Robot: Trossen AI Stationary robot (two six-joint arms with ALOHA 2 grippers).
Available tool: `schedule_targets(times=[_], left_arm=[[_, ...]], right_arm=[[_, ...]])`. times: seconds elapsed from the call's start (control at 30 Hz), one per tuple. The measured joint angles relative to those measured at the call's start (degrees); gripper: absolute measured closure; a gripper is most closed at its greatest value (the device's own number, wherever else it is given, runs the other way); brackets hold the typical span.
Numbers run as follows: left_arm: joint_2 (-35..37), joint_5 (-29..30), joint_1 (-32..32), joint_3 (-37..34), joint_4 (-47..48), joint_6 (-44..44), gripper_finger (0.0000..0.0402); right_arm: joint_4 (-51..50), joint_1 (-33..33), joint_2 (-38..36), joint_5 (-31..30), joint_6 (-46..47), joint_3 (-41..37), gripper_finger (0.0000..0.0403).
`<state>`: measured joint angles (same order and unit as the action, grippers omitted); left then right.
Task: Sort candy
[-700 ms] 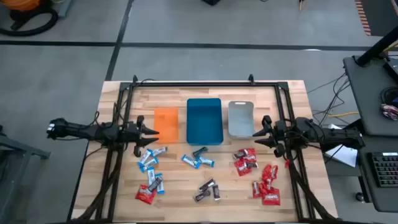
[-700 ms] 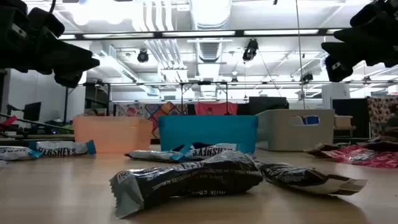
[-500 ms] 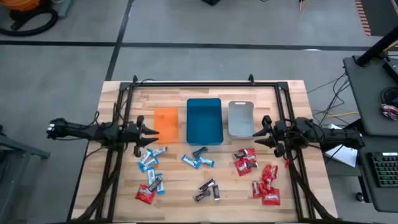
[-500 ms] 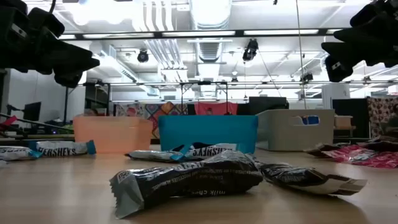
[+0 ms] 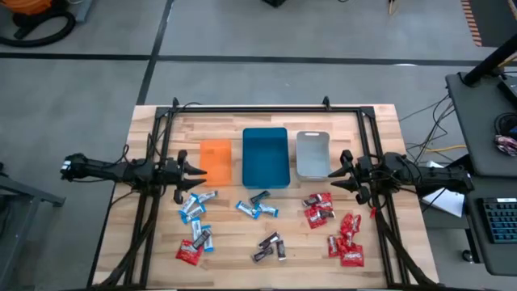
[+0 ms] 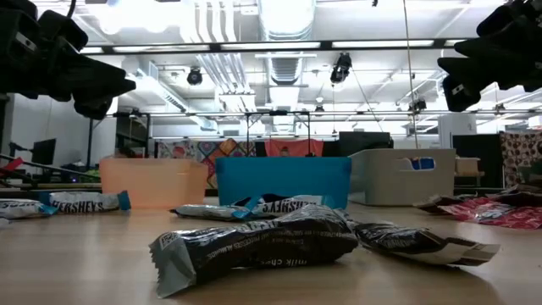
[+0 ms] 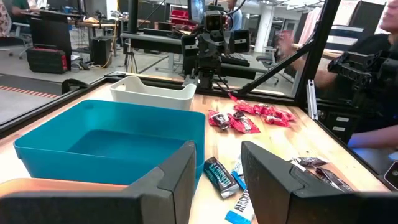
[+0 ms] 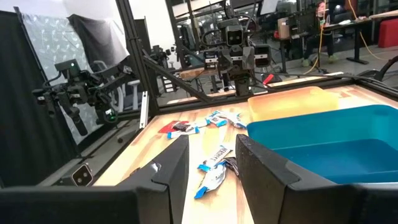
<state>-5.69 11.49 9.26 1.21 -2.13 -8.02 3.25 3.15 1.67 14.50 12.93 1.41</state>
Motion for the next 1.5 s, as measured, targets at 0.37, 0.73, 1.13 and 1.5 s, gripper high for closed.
schedule_targets(times=[0.37,0.73,1.13,1.5], left_arm=[[0.02,0.0,0.01,0.0,0.02,0.0,0.0287],[0.02,0.0,0.01,0.0,0.02,-0.01,0.0287],[-0.18,0.24,0.02,0.0,-4.53,2.16,0.0287],[-0.55,2.15,0.0,0.02,-39.31,-4.19,0.0287]], right_arm=[[0.0,0.01,-0.01,0.0,0.0,-0.02,0.028],[0.0,0.01,-0.02,0.0,0.0,-0.01,0.028],[0.35,-0.01,-0.02,-0.11,0.04,-0.02,0.028],[3.63,-0.01,-0.15,-0.16,12.27,0.0,0.028]])
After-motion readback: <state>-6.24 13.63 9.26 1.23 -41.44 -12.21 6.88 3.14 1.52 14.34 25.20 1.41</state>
